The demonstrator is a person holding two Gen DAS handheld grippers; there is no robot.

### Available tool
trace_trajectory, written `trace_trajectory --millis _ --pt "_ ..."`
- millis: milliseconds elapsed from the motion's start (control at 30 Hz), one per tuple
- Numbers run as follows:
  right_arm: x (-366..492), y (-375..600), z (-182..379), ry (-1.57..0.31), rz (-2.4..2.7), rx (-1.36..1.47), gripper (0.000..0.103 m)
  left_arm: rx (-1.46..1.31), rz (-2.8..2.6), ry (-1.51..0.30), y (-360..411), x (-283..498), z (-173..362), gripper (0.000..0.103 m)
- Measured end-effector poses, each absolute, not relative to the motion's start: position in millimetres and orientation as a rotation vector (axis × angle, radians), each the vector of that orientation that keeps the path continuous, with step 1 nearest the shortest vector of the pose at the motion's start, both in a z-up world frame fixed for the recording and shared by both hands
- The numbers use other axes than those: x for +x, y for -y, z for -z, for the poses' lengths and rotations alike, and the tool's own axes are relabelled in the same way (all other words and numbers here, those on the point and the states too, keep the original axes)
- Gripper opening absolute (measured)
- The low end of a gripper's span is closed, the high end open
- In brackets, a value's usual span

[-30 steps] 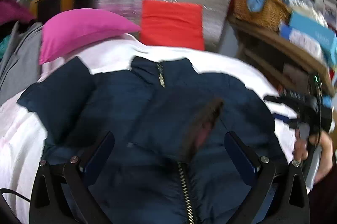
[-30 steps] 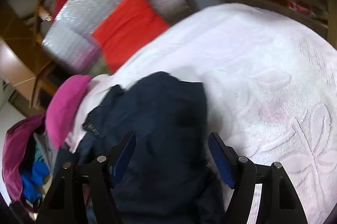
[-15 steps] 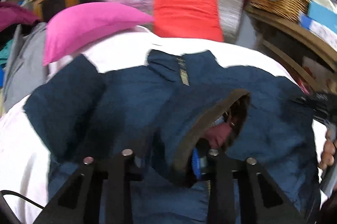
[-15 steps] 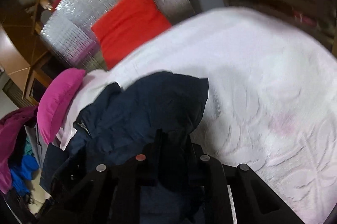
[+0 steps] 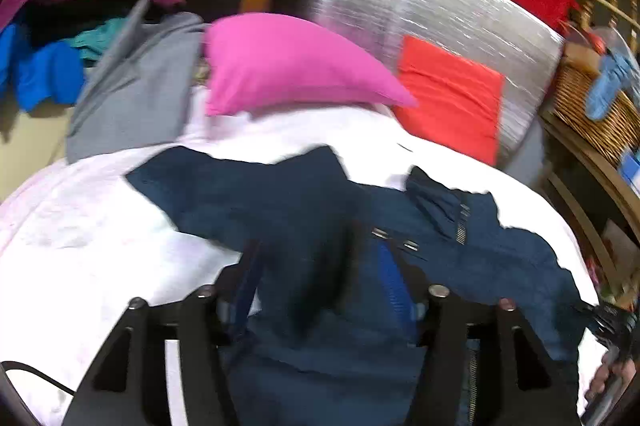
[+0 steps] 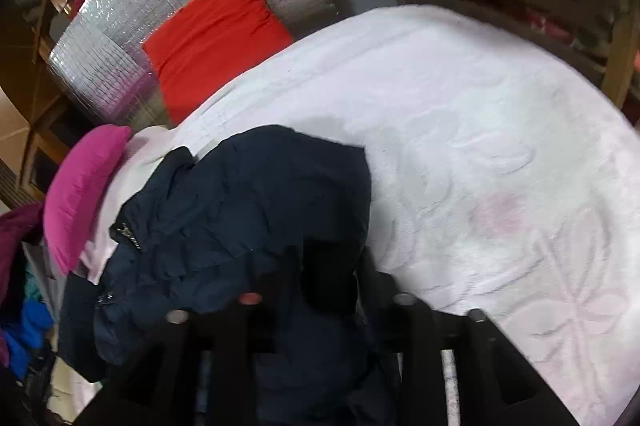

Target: Fold large clothes

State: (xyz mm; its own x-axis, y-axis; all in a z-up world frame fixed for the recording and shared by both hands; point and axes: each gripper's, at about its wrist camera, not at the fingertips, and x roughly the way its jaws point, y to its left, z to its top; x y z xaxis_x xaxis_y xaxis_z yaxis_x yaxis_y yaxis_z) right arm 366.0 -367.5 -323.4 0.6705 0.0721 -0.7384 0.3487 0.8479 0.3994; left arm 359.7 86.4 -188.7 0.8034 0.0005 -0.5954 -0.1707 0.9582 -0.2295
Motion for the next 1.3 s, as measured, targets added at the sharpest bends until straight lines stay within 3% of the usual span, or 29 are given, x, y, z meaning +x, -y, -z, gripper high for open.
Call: trace_trajectory --millis 67,333,467,633,1000,1100,1200,1300 --pt "360 362 312 -0.798 0.210 0.492 0.054 -0.325 -0.140 -0.639 -112 361 191 0.070" --pt "340 320 280 -0.644 0.137 0.378 0.054 -0.652 -0.205 -0.717 -197 373 227 0.073" --pt "352 284 290 -0.692 -0.114 0.419 0.050 -0.829 -0.147 -0.744 -215 382 249 0.073" --pt "379 250 336 -0.945 -0.210 0.436 0.051 -0.939 -0.043 -0.733 -213 394 258 0.073" --pt "370 244 326 -0.891 -0.209 0.406 0.050 -1.179 0.060 -0.748 -217 441 288 0.073" --pt "371 241 325 -0.889 -0.202 0.398 0.050 -1.202 0.035 -0.730 -219 446 293 0.068" --pt "373 242 323 -0.878 -0.195 0.397 0.050 -1.164 0.013 -0.711 -216 447 285 0.047" --pt "371 246 320 -0.865 -0.188 0.403 0.050 -1.088 -0.009 -0.676 -207 447 270 0.034"
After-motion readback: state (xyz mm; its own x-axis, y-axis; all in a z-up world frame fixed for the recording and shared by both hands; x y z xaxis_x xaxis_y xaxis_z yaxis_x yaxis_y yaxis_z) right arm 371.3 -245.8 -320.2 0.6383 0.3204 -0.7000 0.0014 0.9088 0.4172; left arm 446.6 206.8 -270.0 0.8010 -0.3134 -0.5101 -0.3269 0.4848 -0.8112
